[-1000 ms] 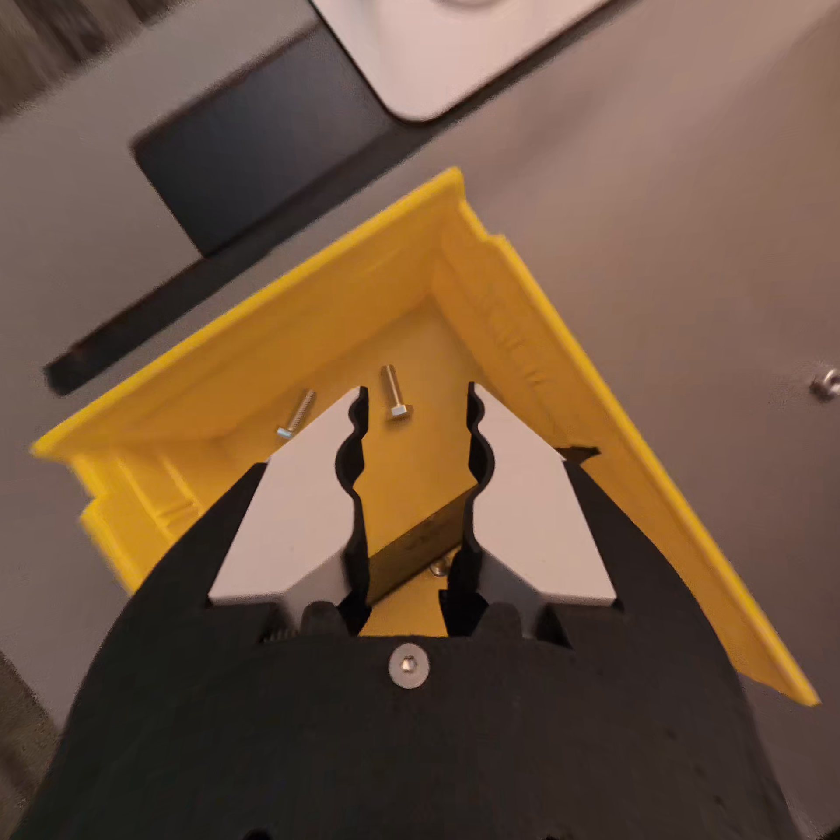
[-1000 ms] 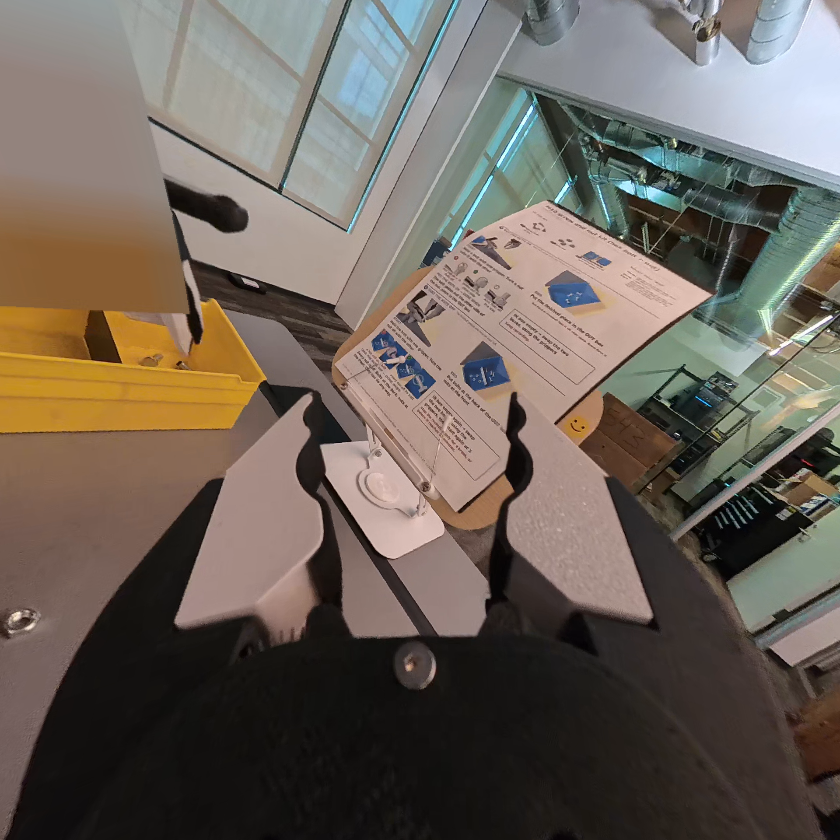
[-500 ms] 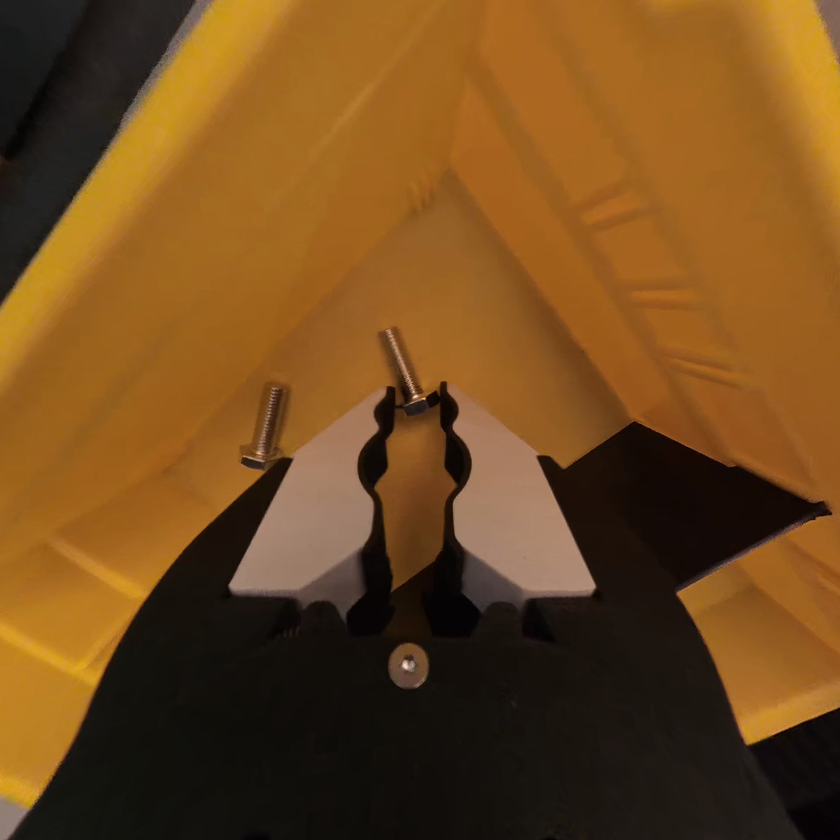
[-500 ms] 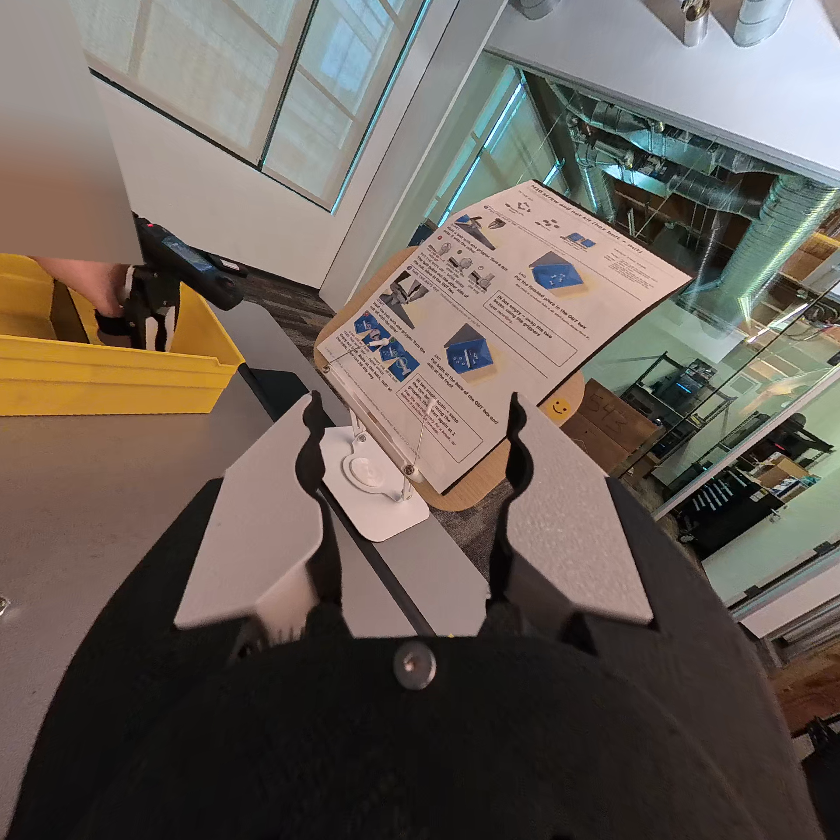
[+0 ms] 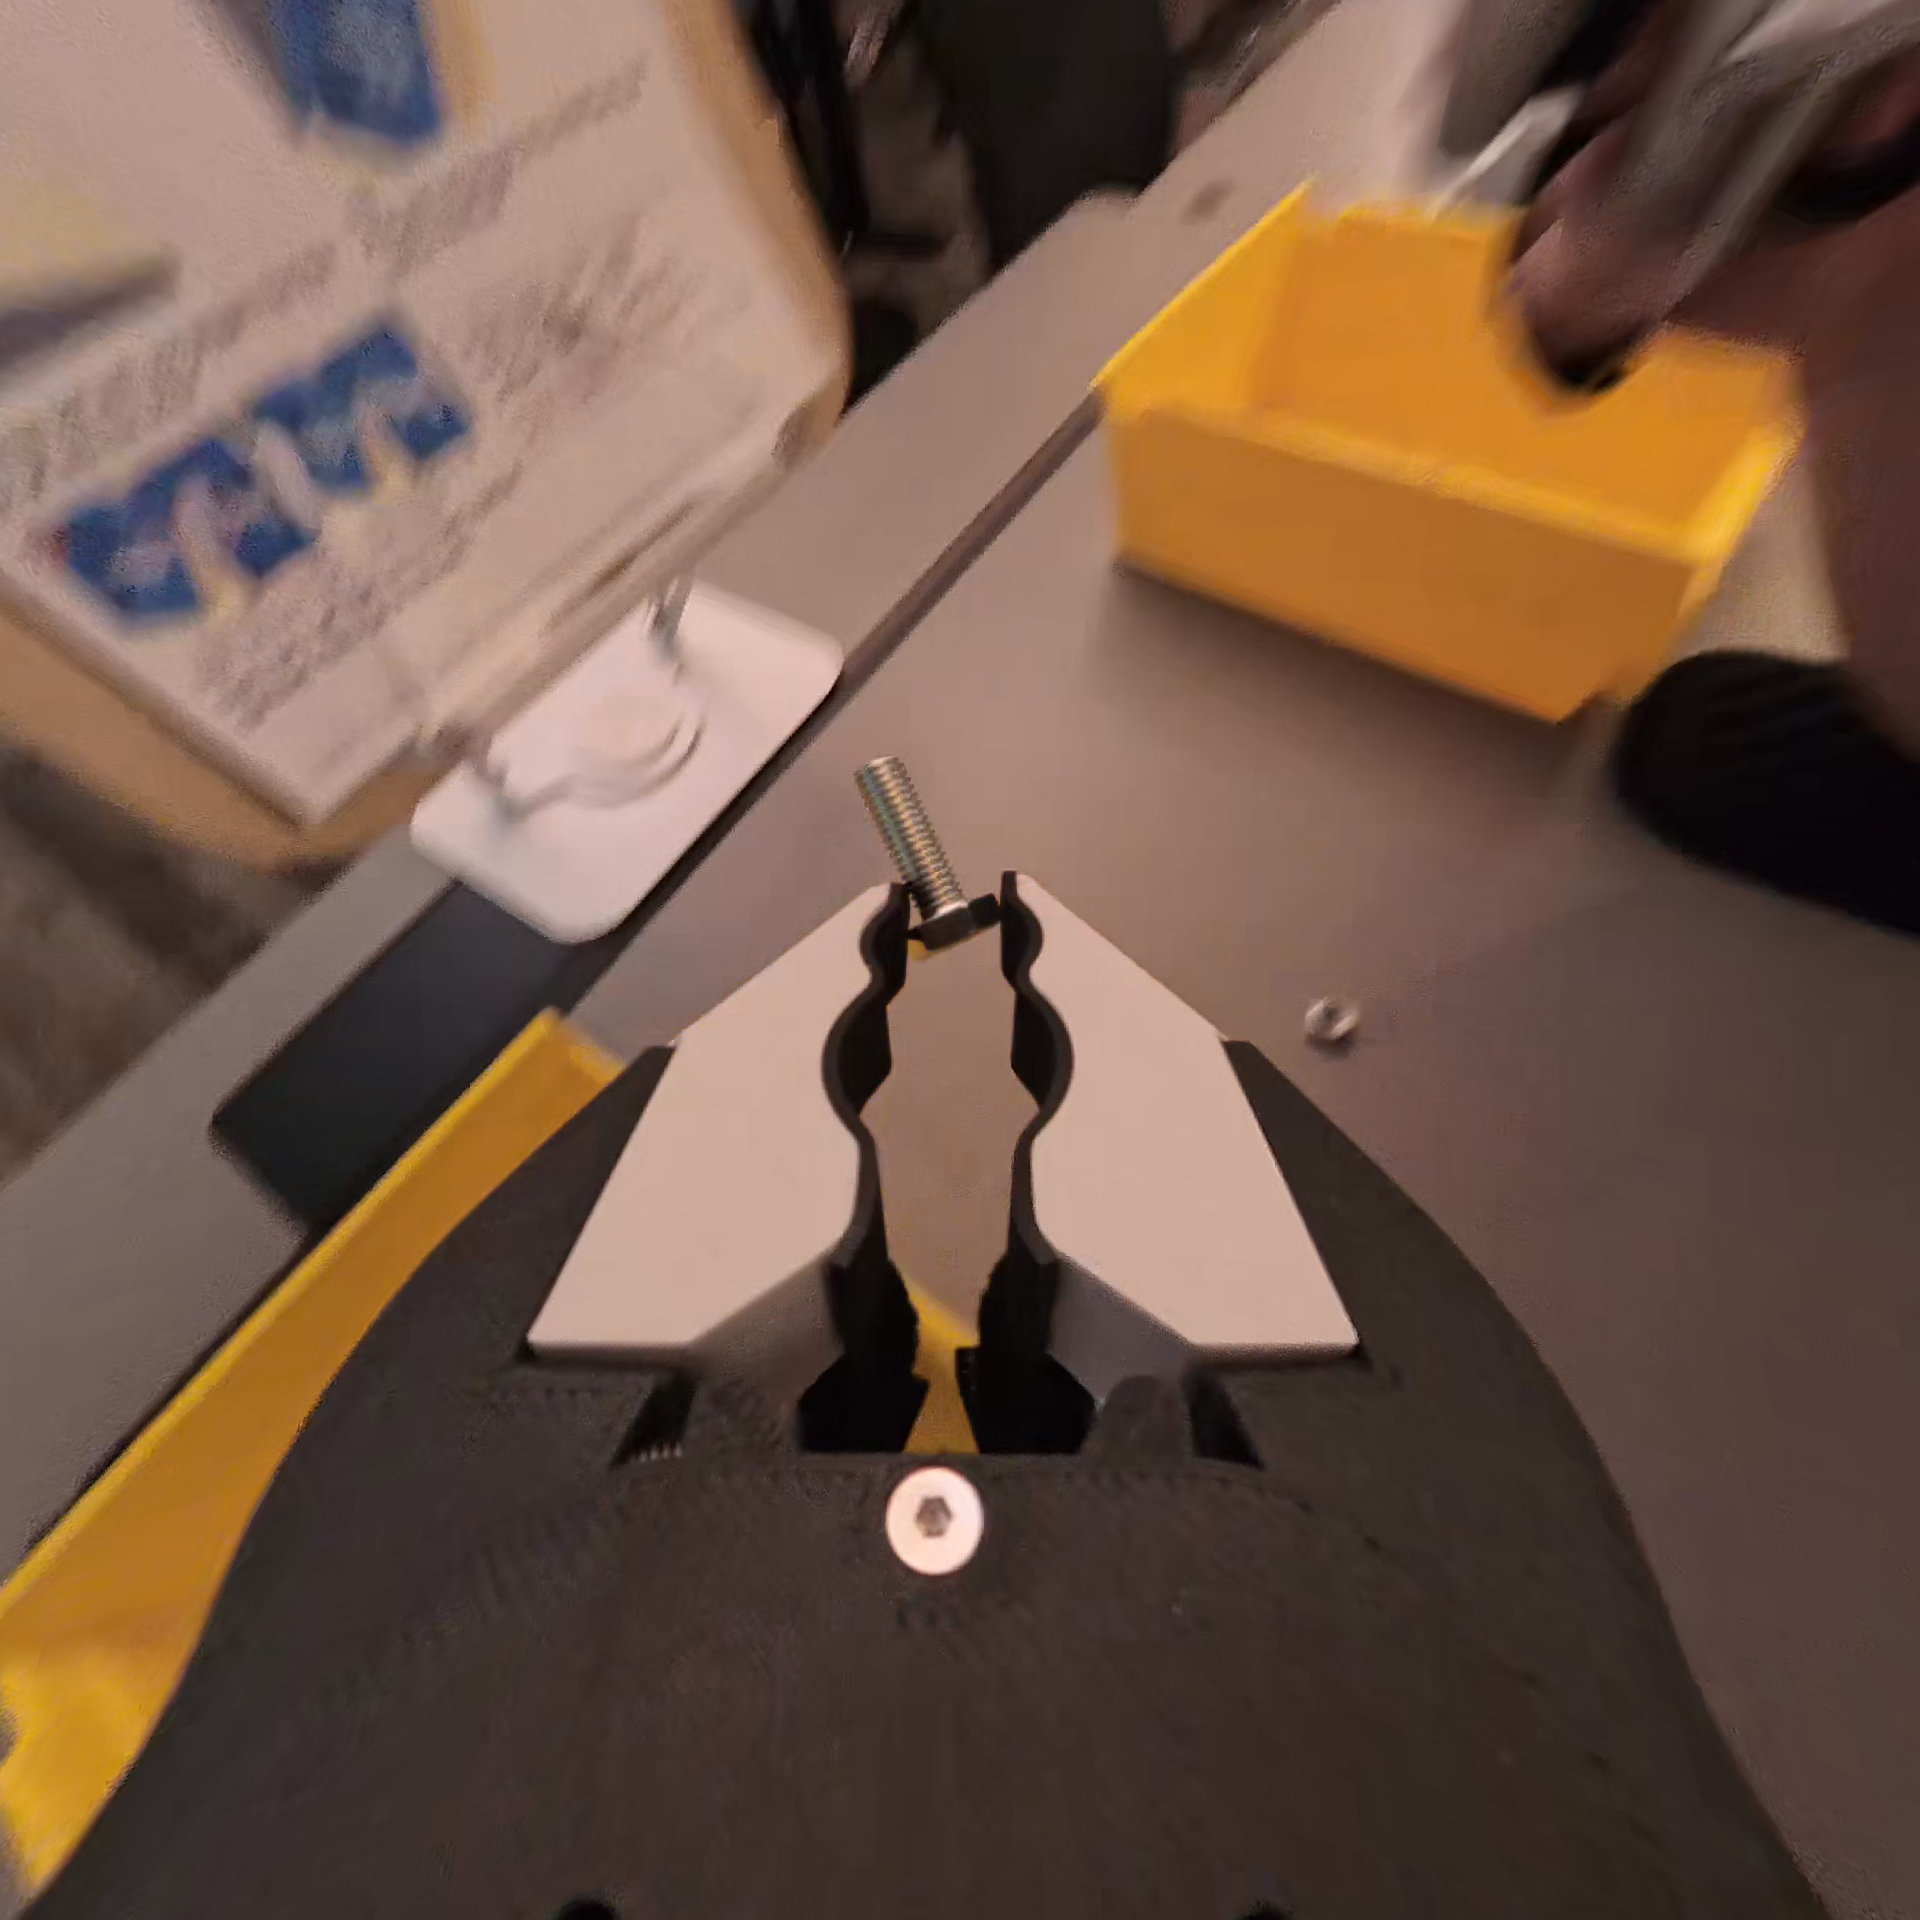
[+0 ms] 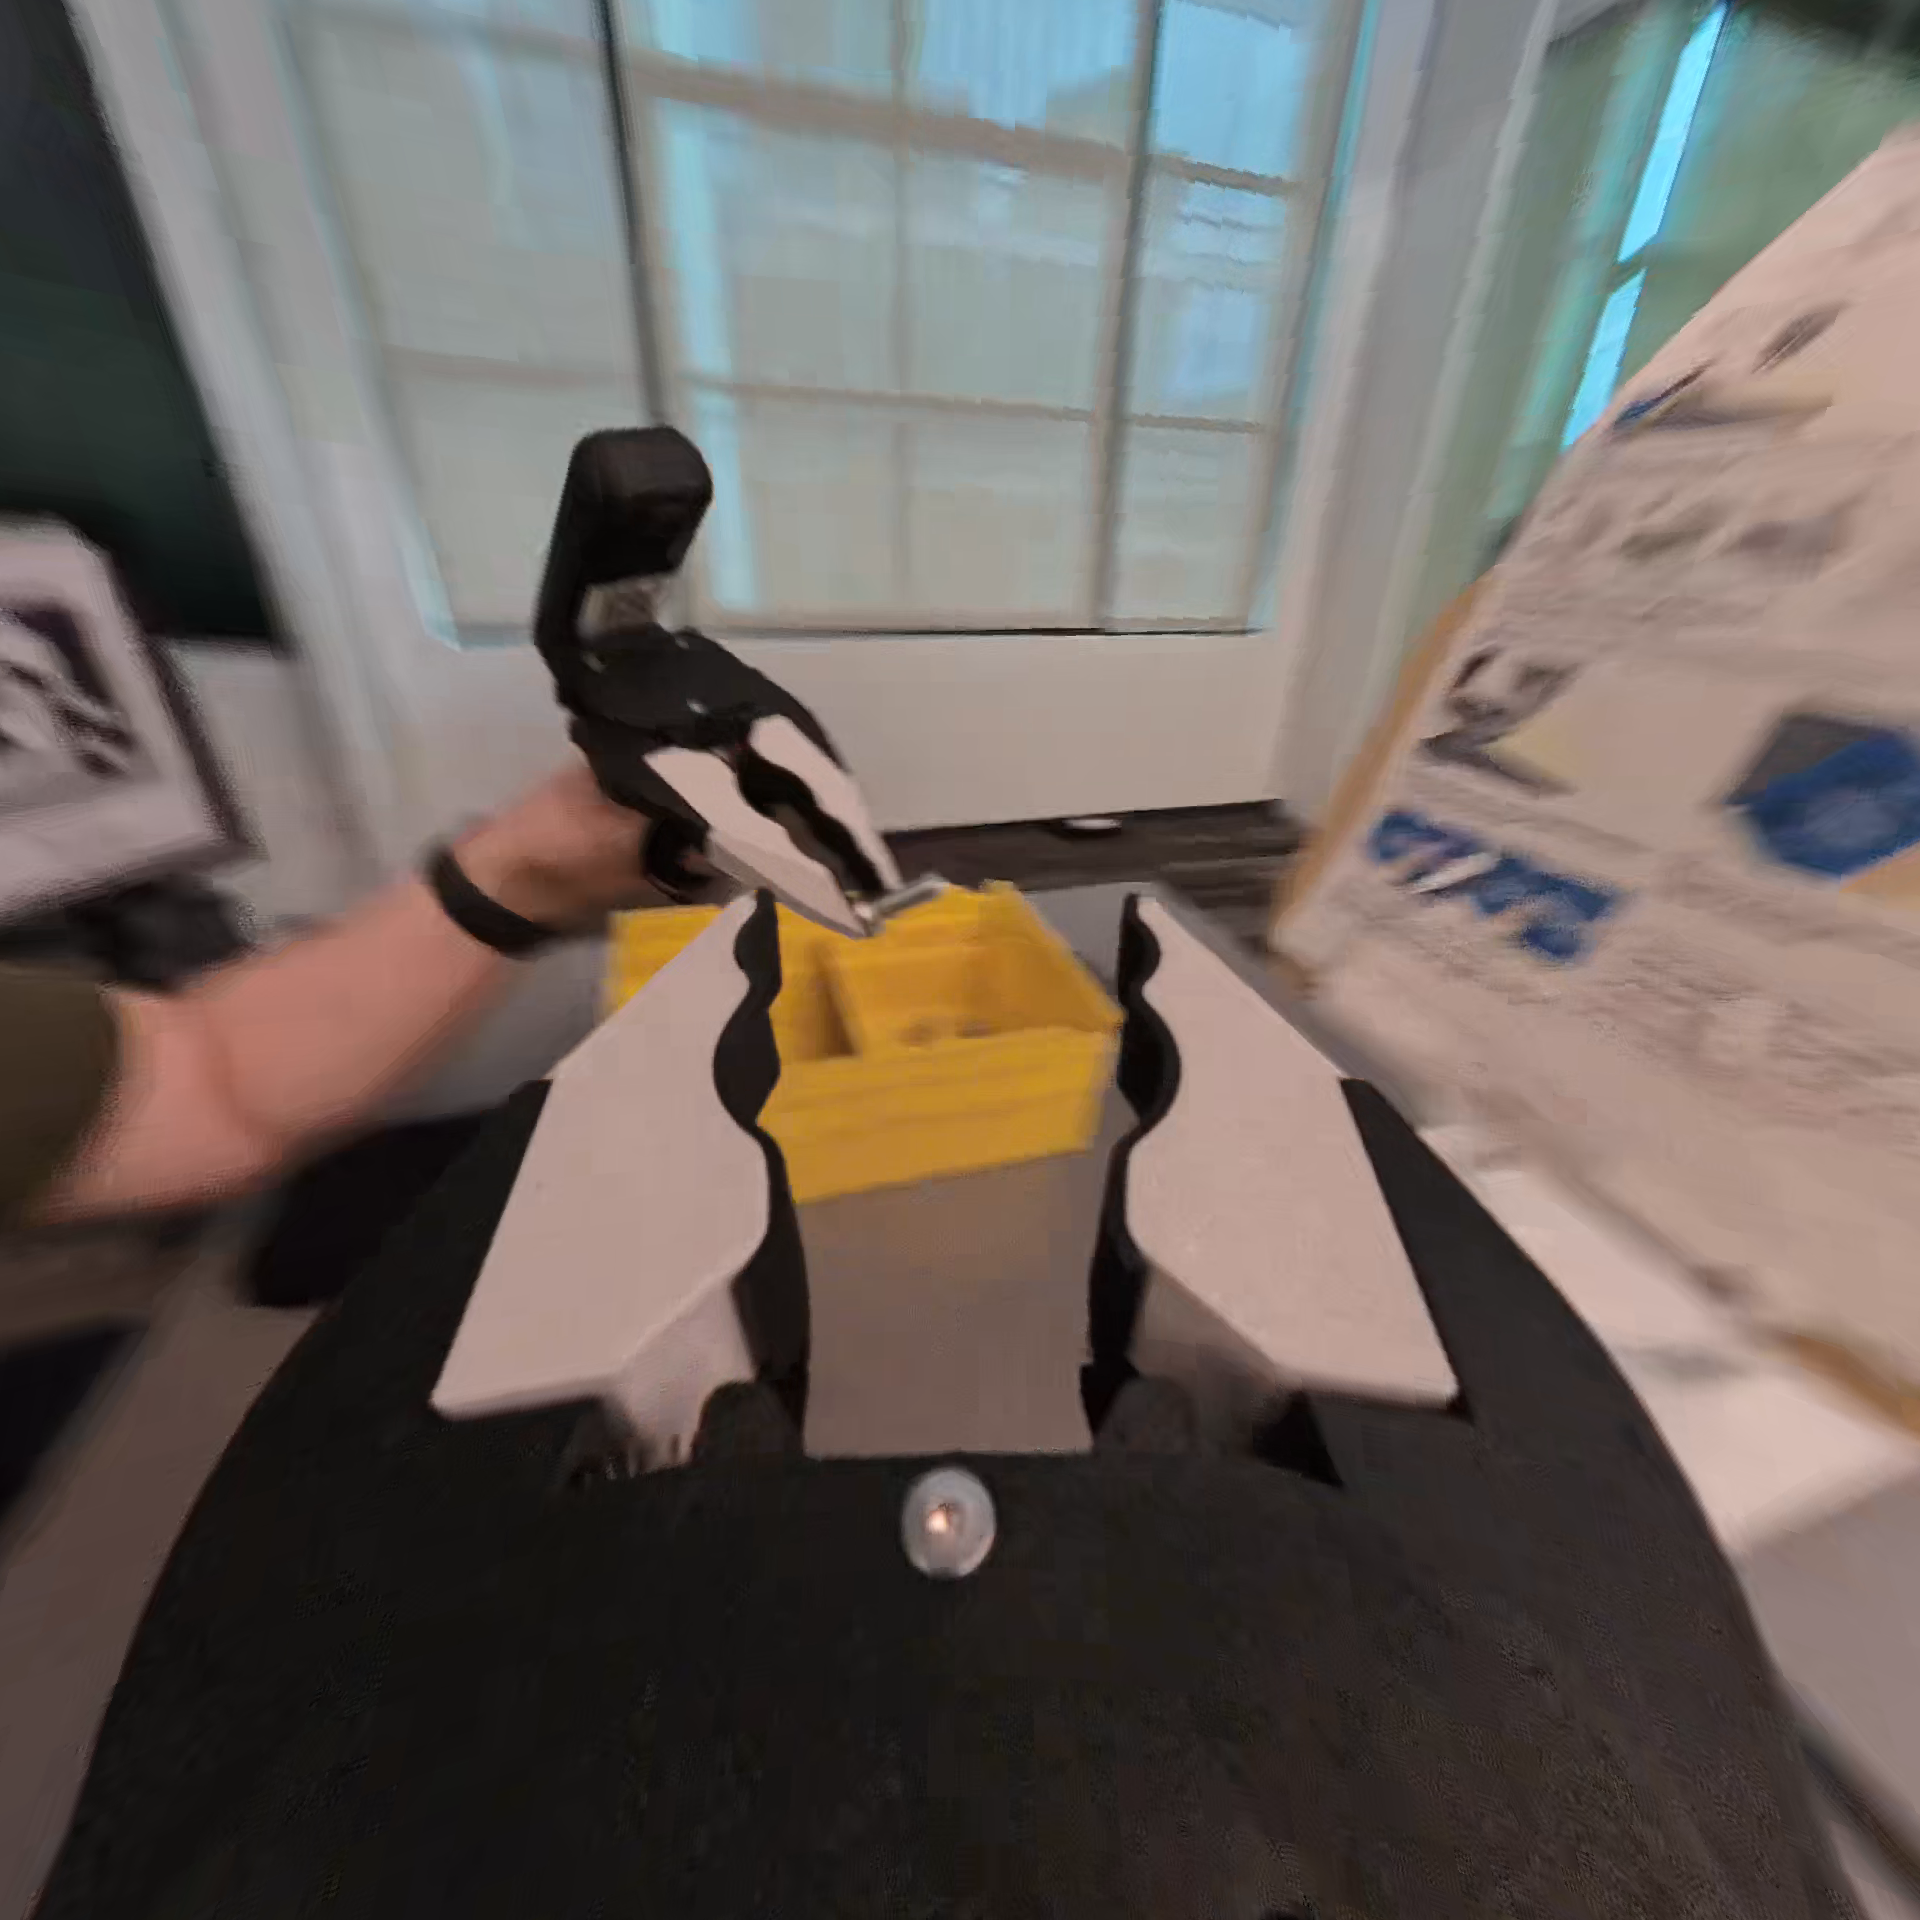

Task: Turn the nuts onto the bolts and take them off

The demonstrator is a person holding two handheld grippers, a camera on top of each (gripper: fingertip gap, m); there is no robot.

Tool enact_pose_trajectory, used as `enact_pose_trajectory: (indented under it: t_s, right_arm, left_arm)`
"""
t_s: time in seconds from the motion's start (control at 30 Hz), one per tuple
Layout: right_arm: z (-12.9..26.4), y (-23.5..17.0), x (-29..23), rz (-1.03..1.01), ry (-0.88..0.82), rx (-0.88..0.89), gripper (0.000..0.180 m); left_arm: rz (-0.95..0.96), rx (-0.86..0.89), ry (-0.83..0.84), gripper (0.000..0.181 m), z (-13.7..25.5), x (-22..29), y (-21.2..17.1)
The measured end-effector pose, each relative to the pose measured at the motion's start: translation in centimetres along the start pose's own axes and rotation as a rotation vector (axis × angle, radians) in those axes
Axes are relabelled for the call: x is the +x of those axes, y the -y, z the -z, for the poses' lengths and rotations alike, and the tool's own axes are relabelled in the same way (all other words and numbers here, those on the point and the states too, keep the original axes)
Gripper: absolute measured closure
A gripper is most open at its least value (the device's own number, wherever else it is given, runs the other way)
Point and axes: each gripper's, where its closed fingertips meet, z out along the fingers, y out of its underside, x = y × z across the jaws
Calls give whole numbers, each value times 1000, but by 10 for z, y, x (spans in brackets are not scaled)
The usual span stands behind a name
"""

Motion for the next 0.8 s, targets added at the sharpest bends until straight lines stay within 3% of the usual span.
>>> enact_pose_trajectory:
  t_s: [0.03, 0.17, 0.4, 0.47, 0.7, 0.8]
  right_arm:
    - [-6, -2, -7, -136, 76, 15, 125]
    - [-13, 3, -21, -487, 286, 101, 139]
    - [-18, -5, -36, -401, 312, 26, 142]
    - [-14, -4, -46, -420, 401, 19, 171]
    - [-14, -12, -52, -423, 427, -50, 172]
    - [-18, -17, -57, -372, 410, -99, 172]
  left_arm:
    - [-31, 59, -30, 165, 0, 20, 17]
    - [-98, 199, -162, 165, -5, 81, 60]
    - [-87, 291, -305, 165, -14, 120, 89]
    - [-88, 298, -296, 165, -16, 121, 90]
    - [75, 353, -391, 167, -15, 119, 91]
    - [161, 331, -434, 159, -17, 113, 85]
